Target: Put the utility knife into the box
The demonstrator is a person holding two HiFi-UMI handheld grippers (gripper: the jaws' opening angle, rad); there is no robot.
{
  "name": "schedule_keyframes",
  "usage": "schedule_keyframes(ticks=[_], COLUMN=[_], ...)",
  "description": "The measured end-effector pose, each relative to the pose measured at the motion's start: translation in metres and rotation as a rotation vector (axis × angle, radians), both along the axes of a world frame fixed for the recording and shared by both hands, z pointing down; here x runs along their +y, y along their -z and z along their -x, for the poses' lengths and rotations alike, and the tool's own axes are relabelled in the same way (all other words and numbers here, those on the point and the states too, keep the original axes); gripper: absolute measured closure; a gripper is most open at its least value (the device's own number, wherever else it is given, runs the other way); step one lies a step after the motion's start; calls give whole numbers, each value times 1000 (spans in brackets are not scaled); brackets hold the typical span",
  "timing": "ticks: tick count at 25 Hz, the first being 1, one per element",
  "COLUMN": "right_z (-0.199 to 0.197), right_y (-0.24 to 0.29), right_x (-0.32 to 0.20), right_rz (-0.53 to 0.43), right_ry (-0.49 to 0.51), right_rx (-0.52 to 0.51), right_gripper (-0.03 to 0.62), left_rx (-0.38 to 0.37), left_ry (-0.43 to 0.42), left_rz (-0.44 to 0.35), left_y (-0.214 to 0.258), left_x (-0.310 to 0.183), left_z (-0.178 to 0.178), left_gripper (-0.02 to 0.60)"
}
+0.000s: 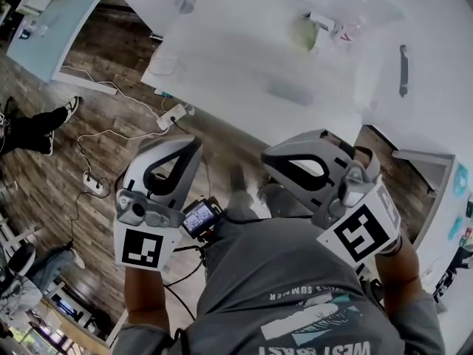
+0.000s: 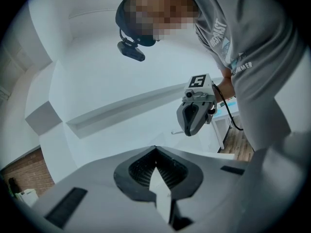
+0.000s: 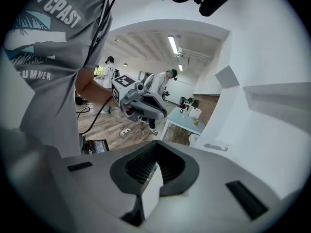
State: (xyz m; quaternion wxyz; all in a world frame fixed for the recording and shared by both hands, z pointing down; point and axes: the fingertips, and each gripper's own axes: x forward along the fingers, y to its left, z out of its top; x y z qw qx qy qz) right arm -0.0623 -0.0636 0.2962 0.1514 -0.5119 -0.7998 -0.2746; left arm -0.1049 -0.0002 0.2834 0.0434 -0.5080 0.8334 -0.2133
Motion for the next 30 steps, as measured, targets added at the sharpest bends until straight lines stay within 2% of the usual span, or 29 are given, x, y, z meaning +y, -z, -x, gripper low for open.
schedule_keyframes(ticks=[9, 30], right_z=[-31, -75], right_y=[-9, 3], right_x=[27, 47], right_rz=[-39, -29], right_ry=[-52, -177], right_rx=[7, -36], right_gripper=[585, 585], left_rx=[-39, -125], left_ry=[-46, -91], left_rz=[-18, -64], left_y=[12, 36], left_x=[12, 43], left_z=[-13, -49], left_gripper=[571, 571])
